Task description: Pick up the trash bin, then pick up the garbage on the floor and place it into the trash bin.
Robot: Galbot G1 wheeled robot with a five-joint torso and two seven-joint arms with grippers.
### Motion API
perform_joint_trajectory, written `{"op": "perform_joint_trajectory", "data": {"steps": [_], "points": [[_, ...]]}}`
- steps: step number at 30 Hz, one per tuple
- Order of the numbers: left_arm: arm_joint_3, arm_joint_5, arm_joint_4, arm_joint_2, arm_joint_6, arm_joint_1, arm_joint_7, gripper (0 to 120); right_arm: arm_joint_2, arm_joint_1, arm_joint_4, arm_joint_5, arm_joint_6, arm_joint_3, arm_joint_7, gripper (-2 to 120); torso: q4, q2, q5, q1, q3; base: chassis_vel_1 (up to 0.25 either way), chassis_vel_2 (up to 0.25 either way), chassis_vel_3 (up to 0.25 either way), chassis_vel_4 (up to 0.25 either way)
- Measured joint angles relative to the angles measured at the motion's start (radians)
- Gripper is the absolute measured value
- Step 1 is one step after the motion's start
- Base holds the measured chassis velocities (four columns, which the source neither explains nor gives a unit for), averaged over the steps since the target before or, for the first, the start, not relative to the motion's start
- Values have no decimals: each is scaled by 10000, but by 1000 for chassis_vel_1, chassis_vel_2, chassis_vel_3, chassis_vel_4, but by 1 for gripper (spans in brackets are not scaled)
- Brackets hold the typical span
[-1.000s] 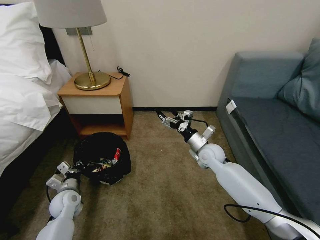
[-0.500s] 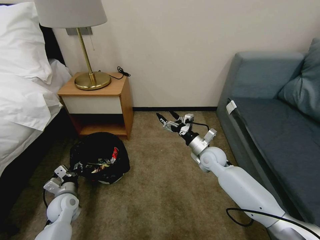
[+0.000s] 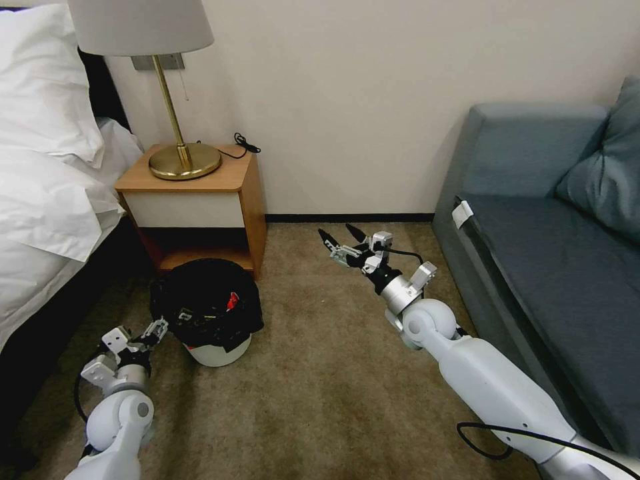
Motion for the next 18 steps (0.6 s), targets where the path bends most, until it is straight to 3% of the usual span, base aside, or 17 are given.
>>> {"op": "perform_joint_trajectory", "data": {"steps": [4,10,18], "points": [[-64,224,-346,19,17,157,-70,100,-41,-115,112,-167,40,91,306,100,0,0,-1,0,0,0,0,0,0],[-206,886,-1455,67,130,499,-263,100,-126,-596,478,-766,62,529,1414,100,-2,0,1,0,-1,0,0,0,0],[-135,1902,-2460,270,311,494,-405,100,-201,-1112,996,-1401,-651,1128,3019,100,-1,0,1,0,-1,0,0,0,0]]}}
